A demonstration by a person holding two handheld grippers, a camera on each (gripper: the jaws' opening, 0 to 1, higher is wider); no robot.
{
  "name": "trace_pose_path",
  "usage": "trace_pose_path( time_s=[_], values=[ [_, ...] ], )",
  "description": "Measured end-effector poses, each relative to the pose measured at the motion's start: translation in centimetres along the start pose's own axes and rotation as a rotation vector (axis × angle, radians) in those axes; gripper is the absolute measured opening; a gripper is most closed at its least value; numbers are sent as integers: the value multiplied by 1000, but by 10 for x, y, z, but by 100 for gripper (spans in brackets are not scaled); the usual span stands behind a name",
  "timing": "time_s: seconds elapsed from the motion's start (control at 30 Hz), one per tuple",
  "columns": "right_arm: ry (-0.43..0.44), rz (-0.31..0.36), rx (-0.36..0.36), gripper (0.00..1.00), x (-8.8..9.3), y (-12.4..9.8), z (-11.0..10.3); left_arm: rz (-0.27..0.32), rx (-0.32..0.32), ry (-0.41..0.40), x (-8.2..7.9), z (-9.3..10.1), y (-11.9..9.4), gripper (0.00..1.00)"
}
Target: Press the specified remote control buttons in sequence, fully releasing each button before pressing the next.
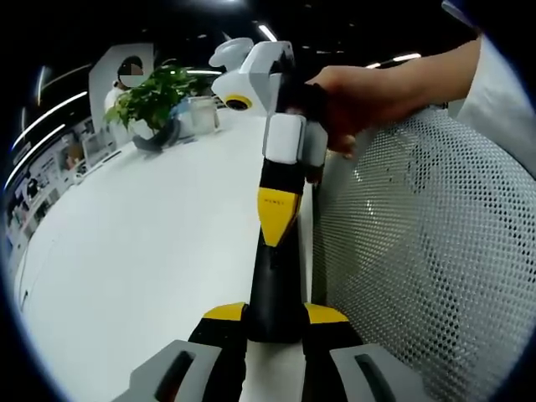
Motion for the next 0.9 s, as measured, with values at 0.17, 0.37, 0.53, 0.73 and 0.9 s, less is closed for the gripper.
trace_pose_path(
  time_s=[0.17, 0.37, 0.53, 0.73, 0.9],
  values=[
    [7, 28, -8, 0, 3, -1, 0, 3, -3, 1, 0, 0, 0, 24],
    [13, 32, -22, 0, 4, -1, 2, 1, -5, 4, 0, 1, 0, 24],
    [-27, 36, -8, 0, 6, -1, 0, -3, -1, 6, 0, 1, 0, 24],
    [-54, 18, 22, 0, 10, -1, -1, -1, 0, -1, 0, 1, -1, 25],
    [-66, -3, 64, 0, 16, -4, -1, -4, 0, -1, 0, 1, -1, 25]
  ],
)
Point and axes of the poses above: the point that each gripper's makers call its tool centre point, and the gripper's own axes: y roughly forward along the fingers, z roughly to its right, x roughly out of its underside, the point moved 7 cm from there along -y, roughly backward along the fingers, and after that the axes turned 13 degrees about y, right-handed, at the moved point
